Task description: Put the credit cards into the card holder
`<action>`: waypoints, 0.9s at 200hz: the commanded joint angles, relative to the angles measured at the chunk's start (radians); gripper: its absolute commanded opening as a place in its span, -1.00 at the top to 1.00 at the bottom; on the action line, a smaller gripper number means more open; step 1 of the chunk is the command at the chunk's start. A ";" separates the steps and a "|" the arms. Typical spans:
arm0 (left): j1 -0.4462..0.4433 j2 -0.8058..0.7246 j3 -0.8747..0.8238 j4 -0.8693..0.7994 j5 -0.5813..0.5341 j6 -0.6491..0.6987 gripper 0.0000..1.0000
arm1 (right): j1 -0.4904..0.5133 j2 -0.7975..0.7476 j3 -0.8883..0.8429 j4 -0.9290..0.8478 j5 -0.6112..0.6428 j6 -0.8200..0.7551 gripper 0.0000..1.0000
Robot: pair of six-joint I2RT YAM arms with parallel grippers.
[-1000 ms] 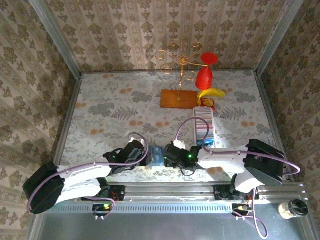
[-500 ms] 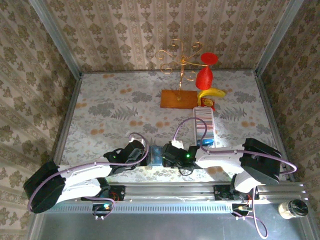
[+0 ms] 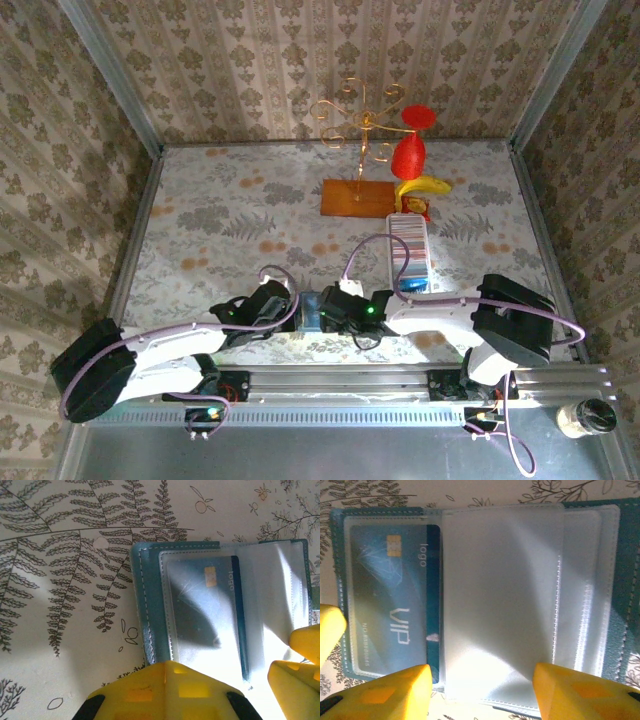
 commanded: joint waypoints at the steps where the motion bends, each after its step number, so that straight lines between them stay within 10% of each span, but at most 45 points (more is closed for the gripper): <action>1: -0.011 0.019 -0.010 0.029 0.012 0.002 1.00 | -0.002 0.043 0.006 0.051 -0.028 0.034 -0.15; 180: -0.024 -0.041 -0.080 0.048 -0.047 -0.054 1.00 | 0.002 0.046 -0.100 0.515 -0.093 0.135 -0.07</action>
